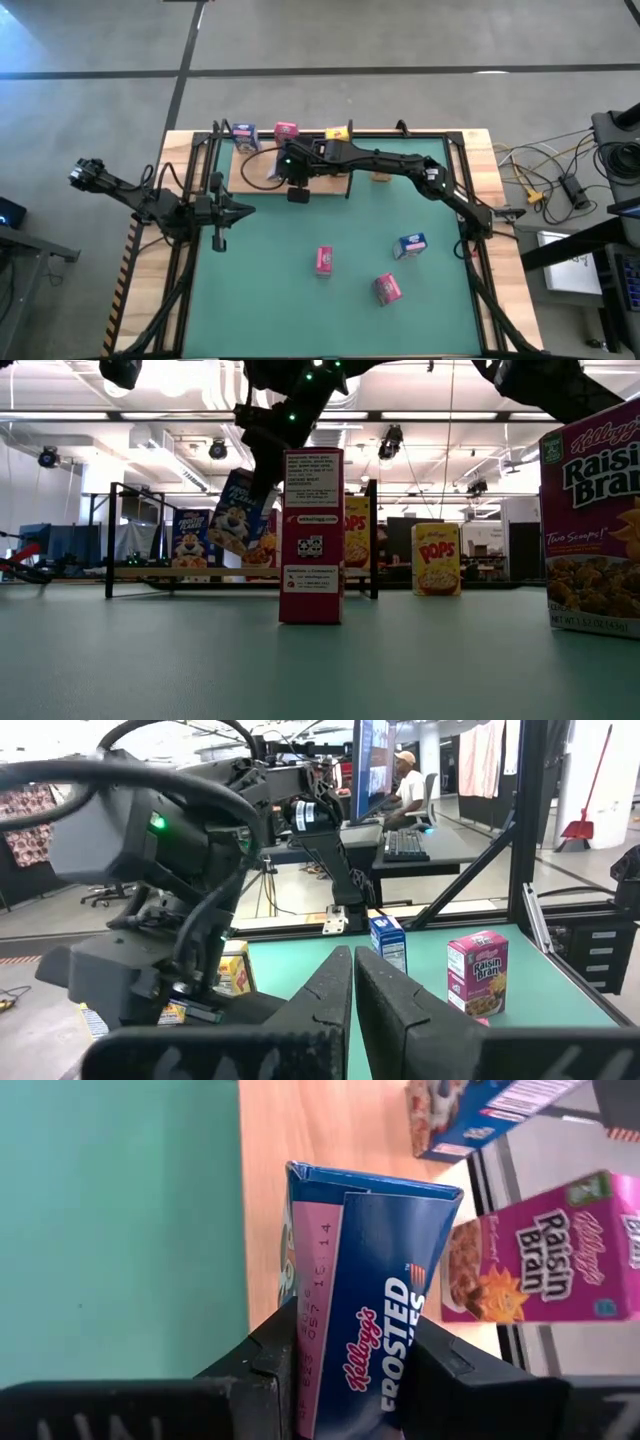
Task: Stack cereal on shelf
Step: Put the top blue cereal box on the shelf
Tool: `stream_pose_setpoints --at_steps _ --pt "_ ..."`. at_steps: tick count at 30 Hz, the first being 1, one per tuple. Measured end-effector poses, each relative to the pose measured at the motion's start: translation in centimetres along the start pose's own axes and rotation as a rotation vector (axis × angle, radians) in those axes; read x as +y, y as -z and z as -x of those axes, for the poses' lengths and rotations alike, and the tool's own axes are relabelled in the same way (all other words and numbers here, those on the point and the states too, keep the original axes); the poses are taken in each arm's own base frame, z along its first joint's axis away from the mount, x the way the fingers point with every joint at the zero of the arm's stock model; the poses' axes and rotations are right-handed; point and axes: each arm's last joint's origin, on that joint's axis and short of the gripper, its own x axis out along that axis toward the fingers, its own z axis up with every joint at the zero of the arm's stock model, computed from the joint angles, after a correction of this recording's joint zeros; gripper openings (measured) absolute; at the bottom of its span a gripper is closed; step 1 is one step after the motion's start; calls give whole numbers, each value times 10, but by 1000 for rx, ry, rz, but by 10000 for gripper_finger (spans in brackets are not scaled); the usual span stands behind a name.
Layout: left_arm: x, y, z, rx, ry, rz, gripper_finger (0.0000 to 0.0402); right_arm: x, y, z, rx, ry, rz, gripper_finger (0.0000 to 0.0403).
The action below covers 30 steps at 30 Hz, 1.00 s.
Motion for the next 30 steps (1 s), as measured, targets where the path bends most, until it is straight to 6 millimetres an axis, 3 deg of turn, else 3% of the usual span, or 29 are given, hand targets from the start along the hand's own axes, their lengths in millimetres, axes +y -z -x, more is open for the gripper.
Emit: stream_pose_setpoints --at_steps 7,18,30 --pt "0 0 0 -3 0 1 0 -1 0 -3 -12 9 14 100" --pt "0 0 0 -2 0 1 0 -1 6 -14 -5 12 -30 192" --pt "0 0 0 1 0 -1 0 -10 -2 -6 -65 34 -52 196"
